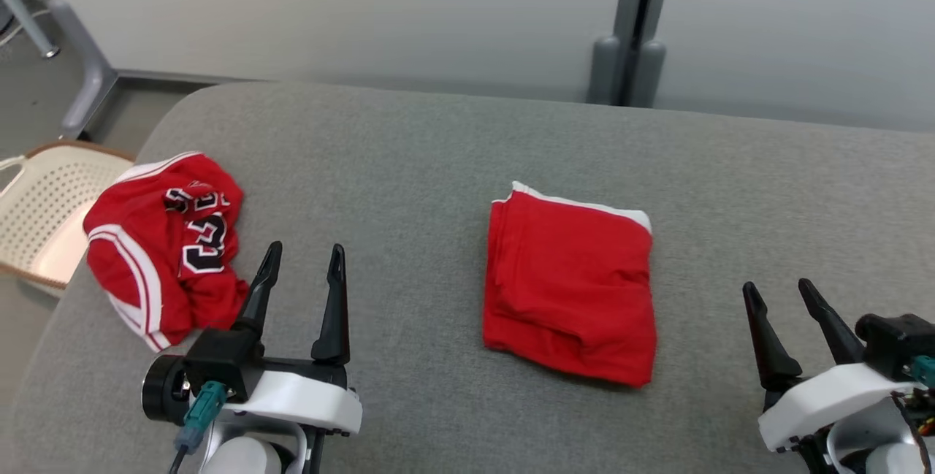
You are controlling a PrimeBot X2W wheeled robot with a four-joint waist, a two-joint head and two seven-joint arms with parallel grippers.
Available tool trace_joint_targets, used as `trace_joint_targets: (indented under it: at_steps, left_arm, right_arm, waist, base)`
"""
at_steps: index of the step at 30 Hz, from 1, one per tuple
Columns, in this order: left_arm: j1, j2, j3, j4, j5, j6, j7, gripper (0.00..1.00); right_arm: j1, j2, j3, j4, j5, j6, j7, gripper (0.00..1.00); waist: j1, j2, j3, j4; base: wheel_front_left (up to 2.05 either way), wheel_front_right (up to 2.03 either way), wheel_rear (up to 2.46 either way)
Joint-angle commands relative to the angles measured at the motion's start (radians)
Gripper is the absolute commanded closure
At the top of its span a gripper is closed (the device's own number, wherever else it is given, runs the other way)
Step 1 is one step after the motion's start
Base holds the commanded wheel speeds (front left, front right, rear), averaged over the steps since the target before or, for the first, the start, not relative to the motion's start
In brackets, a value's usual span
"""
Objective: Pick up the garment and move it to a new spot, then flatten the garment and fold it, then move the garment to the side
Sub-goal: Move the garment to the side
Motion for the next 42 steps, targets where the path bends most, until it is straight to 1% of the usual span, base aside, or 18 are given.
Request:
trace_joint_targets:
  at_steps: [1, 2, 3, 9, 14, 15, 17, 18, 22, 26, 29, 35, 38, 42]
  left_arm:
    - [-0.044, -0.012, -0.003, 0.007, 0.006, -0.005, -0.018, 0.0]
    - [-0.055, -0.017, -0.002, 0.012, 0.008, -0.004, -0.023, 0.0]
    - [-0.055, -0.017, -0.002, 0.012, 0.008, -0.004, -0.023, 0.0]
    - [-0.1, -0.041, 0.013, 0.028, 0.006, -0.008, -0.041, 0.0]
    - [-0.113, -0.055, 0.028, 0.02, 0.015, -0.009, -0.044, 0.0]
    - [-0.113, -0.057, 0.031, 0.019, 0.019, -0.009, -0.044, 0.0]
    - [-0.108, -0.061, 0.036, 0.017, 0.024, -0.014, -0.044, 0.0]
    - [-0.106, -0.063, 0.037, 0.017, 0.028, -0.017, -0.044, 0.0]
    - [-0.11, -0.066, 0.04, 0.014, 0.044, -0.027, -0.044, 0.0]
    - [-0.115, -0.065, 0.042, 0.001, 0.065, -0.035, -0.044, 0.0]
    - [-0.126, -0.064, 0.041, -0.012, 0.08, -0.04, -0.044, 0.0]
    - [-0.154, -0.057, 0.04, -0.027, 0.094, -0.047, -0.044, 0.0]
    - [-0.178, -0.052, 0.041, -0.034, 0.098, -0.049, -0.044, 0.0]
    - [-0.228, -0.044, 0.019, -0.041, 0.117, -0.062, -0.034, 0.0]
  right_arm:
    - [-0.051, -0.009, 0.015, 0.041, 0.013, 0.0, -0.011, 0.0]
    - [-0.066, -0.007, 0.019, 0.066, 0.022, 0.0, -0.015, 0.0]
    - [-0.066, -0.007, 0.019, 0.066, 0.022, 0.0, -0.015, 0.0]
    - [-0.135, 0.027, 0.048, 0.216, 0.043, 0.0, -0.03, 0.0]
    - [-0.126, 0.056, 0.065, 0.295, 0.065, 0.0, 0.0, 0.0]
    - [-0.117, 0.063, 0.066, 0.307, 0.067, 0.0, 0.007, 0.34]
    - [-0.102, 0.074, 0.07, 0.318, 0.071, 0.0, 0.019, 0.81]
    - [-0.099, 0.078, 0.074, 0.319, 0.07, 0.0, 0.02, 1.0]
    - [-0.102, 0.079, 0.07, 0.314, 0.064, -0.001, 0.016, 1.0]
    - [-0.124, 0.058, 0.095, 0.291, 0.045, -0.001, -0.005, 1.0]
    - [-0.138, 0.031, 0.12, 0.275, 0.04, -0.001, -0.013, 1.0]
    - [-0.171, -0.004, 0.17, 0.285, 0.041, -0.002, -0.039, 1.0]
    - [-0.2, -0.033, 0.188, 0.304, 0.043, -0.002, -0.077, 1.0]
    - [-0.25, -0.066, 0.206, 0.352, 0.054, -0.001, -0.136, 1.0]
  waist:
    - [0.0, -0.0001, 0.114, 0.11]
    - [0.0, -0.0001, 0.125, 0.125]
    - [0.0, -0.0001, 0.125, 0.125]
    - [0.0, -0.0001, 0.176, 0.19]
    - [0.0, -0.0001, 0.191, 0.205]
    - [0.0, -0.0001, 0.193, 0.206]
    - [0.0, -0.0001, 0.196, 0.204]
    - [0.0, -0.0001, 0.196, 0.201]
    - [0.0, -0.0001, 0.195, 0.179]
    - [0.0, -0.0001, 0.195, 0.12]
    - [0.0, -0.0001, 0.203, 0.047]
    - [0.0, -0.0001, 0.235, -0.143]
    - [0.0, -0.0001, 0.257, -0.238]
    - [0.0, -0.0001, 0.307, -0.327]
  base:
    - [0.0, 0.0, 0.0]
    - [0.0, 0.0, 0.0]
    - [0.0, 0.0, 0.0]
    - [0.0, 0.0, 0.0]
    - [0.0, 0.0, 0.0]
    - [0.0, 0.0, 0.0]
    - [0.0, 0.0, 0.0]
    - [0.0, 0.0, 0.0]
    - [0.0, 0.0, 0.0]
    - [0.0, 0.0, 0.0]
    - [0.0, 0.0, 0.0]
    - [0.0, 0.0, 0.0]
    - [0.0, 0.0, 0.0]
    - [0.0, 0.0, 0.0]
